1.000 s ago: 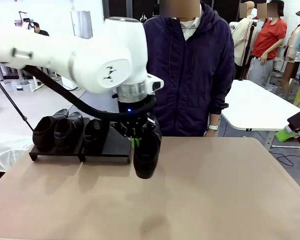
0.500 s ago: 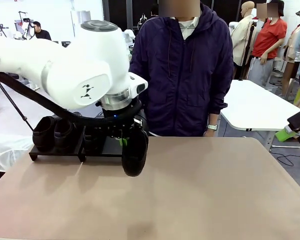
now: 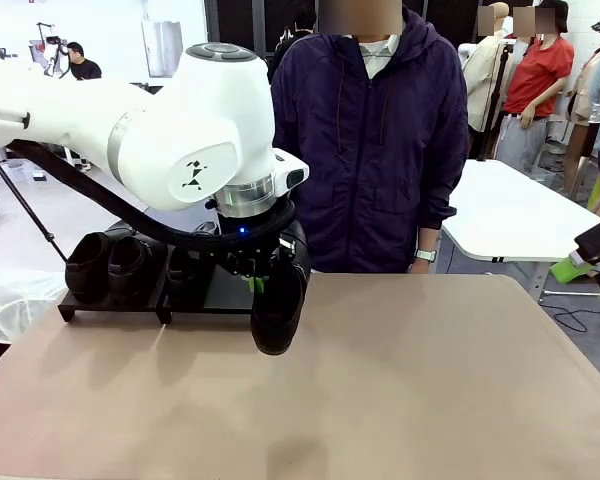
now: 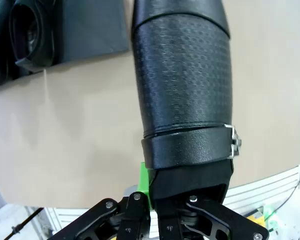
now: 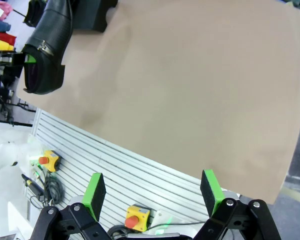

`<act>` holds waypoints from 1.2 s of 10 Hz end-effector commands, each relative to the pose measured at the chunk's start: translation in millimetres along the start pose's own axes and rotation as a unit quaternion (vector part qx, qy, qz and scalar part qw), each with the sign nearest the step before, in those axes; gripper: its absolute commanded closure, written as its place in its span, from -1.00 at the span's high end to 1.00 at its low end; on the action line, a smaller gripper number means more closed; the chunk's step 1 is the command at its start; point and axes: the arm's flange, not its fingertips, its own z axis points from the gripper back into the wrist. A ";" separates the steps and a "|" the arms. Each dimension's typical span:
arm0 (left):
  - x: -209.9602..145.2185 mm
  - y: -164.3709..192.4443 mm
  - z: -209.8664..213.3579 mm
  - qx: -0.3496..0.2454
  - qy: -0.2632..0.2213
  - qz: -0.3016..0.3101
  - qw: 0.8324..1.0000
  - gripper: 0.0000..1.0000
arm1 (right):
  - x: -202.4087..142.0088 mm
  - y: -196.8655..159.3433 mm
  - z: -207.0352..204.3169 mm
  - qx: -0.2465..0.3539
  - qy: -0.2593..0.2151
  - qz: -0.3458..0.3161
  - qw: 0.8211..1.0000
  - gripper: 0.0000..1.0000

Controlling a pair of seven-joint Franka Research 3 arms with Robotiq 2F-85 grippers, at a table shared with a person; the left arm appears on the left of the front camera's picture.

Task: Organize the shoes by placing them on the stand.
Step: Place the Shoe from the middle of the table onto the Shoes Stand.

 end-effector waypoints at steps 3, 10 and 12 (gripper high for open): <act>100.0 55.6 -19.3 0.001 -0.010 -0.023 1.000 -1.00 | 3.0 2.7 2.5 0.006 0.000 -0.004 1.000 1.00; 166.1 111.1 -94.8 0.054 -0.088 -0.008 0.995 -1.00 | 3.0 2.7 2.5 0.006 0.000 -0.004 1.000 1.00; 169.4 114.1 -105.0 0.059 -0.083 0.009 0.995 -1.00 | 3.0 2.7 2.5 0.006 0.000 -0.004 1.000 1.00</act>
